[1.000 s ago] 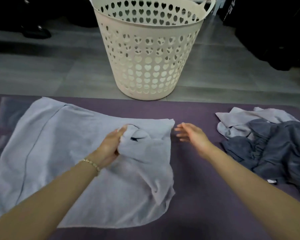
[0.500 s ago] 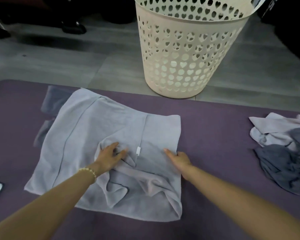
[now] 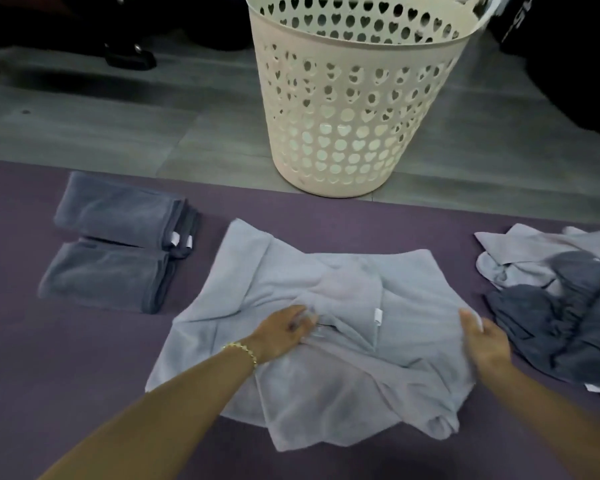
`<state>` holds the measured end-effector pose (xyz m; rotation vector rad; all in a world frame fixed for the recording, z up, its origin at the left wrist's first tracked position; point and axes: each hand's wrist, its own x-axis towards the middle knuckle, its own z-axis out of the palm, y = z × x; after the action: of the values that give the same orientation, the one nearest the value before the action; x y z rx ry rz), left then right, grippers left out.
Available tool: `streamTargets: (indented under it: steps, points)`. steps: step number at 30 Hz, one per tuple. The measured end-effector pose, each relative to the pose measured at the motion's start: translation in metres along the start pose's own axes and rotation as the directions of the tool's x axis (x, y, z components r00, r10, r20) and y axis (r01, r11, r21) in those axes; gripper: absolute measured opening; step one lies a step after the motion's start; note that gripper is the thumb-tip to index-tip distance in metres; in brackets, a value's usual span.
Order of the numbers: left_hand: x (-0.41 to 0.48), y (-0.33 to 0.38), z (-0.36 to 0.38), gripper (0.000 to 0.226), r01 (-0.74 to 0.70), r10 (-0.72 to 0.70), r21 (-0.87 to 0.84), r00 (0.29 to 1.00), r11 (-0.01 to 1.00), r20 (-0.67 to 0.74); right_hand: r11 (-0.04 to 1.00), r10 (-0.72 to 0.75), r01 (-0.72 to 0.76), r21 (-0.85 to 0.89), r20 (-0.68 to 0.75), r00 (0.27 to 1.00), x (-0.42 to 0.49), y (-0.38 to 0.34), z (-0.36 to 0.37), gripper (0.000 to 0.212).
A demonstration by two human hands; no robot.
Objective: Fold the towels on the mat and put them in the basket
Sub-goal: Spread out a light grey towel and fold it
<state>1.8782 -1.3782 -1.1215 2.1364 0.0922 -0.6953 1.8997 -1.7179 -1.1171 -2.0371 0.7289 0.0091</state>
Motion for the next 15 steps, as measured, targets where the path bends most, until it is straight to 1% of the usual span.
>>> streamTargets:
  steps: [1,2,3,5,6,7,8,9,10,11,12,13,15]
  points:
    - [0.002,0.005,0.011,0.059,-0.022,0.023,0.047,1.000,0.999,-0.017,0.999,0.005,-0.004,-0.051,0.032,0.999,0.006,0.008,-0.012,0.059]
    - [0.007,0.004,0.020,0.060,-0.037,0.040,0.088,0.999,0.995,-0.036,0.995,-0.011,0.014,-0.100,0.031,0.999,0.011,0.015,-0.020,0.061]
    - [0.006,0.007,0.024,0.064,-0.033,0.040,0.117,0.997,0.993,-0.064,0.989,-0.060,0.061,-0.136,0.014,0.998,0.013,0.017,-0.023,0.056]
    - [0.004,0.007,0.025,0.073,-0.036,0.055,0.126,0.986,0.991,-0.155,0.957,-0.227,0.221,-0.188,-0.009,0.974,0.008,0.010,-0.017,0.040]
    - [0.003,0.005,0.022,0.072,-0.030,0.054,0.123,0.978,0.992,-0.200,0.936,-0.298,0.299,-0.186,0.038,0.954,0.002,0.003,-0.008,0.031]
    - [0.001,0.002,0.019,0.068,-0.004,0.032,0.113,0.969,0.994,-0.246,0.913,-0.355,0.375,-0.162,0.136,0.925,-0.005,-0.006,0.002,0.023]
    - [-0.001,-0.002,0.016,0.066,0.020,0.016,0.116,0.955,0.993,-0.296,0.896,-0.384,0.427,-0.125,0.268,0.884,-0.011,-0.012,0.015,0.014]
    - [-0.004,-0.006,0.013,0.066,0.063,-0.021,0.117,0.944,0.991,-0.329,0.887,-0.378,0.452,-0.092,0.416,0.827,-0.020,-0.020,0.029,0.009]
    - [-0.006,-0.013,0.011,0.067,0.110,-0.066,0.108,0.936,0.988,-0.346,0.889,-0.338,0.450,-0.082,0.547,0.766,-0.028,-0.024,0.044,0.008]
    - [-0.008,-0.019,0.008,0.065,0.152,-0.115,0.085,0.934,0.985,-0.338,0.893,-0.283,0.441,-0.090,0.648,0.707,-0.034,-0.026,0.057,0.008]
    - [-0.010,-0.024,0.006,0.059,0.177,-0.151,0.056,0.938,0.983,-0.314,0.894,-0.234,0.433,-0.114,0.705,0.669,-0.039,-0.027,0.069,0.012]
    - [-0.014,-0.028,0.004,0.049,0.186,-0.169,0.041,0.949,0.982,-0.266,0.893,-0.203,0.429,-0.139,0.725,0.658,-0.042,-0.026,0.080,0.016]
    - [-0.023,-0.029,0.000,0.029,0.177,-0.168,0.057,0.978,0.983,-0.127,0.887,-0.187,0.427,-0.178,0.707,0.682,-0.044,-0.027,0.091,0.022]
